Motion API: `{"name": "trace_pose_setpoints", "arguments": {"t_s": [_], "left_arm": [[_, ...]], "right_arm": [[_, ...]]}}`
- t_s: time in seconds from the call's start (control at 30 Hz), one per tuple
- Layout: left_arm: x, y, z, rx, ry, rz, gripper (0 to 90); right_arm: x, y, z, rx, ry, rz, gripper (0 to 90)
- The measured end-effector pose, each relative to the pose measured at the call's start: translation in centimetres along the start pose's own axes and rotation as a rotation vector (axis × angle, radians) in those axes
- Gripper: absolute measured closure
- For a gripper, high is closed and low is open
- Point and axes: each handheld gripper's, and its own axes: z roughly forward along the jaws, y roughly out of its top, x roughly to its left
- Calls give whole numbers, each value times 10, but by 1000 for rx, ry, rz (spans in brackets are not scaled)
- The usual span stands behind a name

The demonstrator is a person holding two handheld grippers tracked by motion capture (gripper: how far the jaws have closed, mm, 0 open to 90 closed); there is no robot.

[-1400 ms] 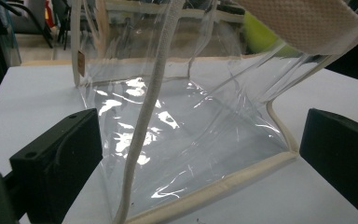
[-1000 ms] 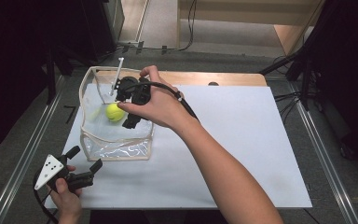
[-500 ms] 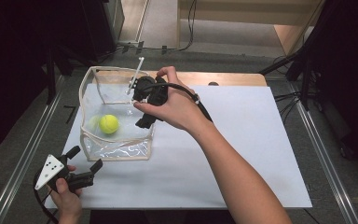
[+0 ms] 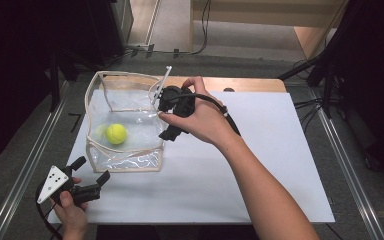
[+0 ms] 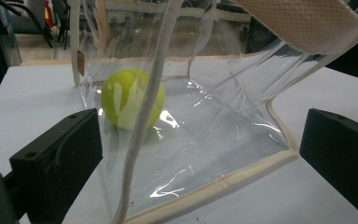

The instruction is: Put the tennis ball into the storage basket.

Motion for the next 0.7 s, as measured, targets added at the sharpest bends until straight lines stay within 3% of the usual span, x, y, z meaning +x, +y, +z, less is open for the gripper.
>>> {"name": "trace_pose_setpoints", "arguments": {"t_s": [0.7], "left_arm": [[0, 0, 0, 4, -2, 6, 0]], "right_arm": [[-2, -33, 18, 10, 16, 43, 0]]}}
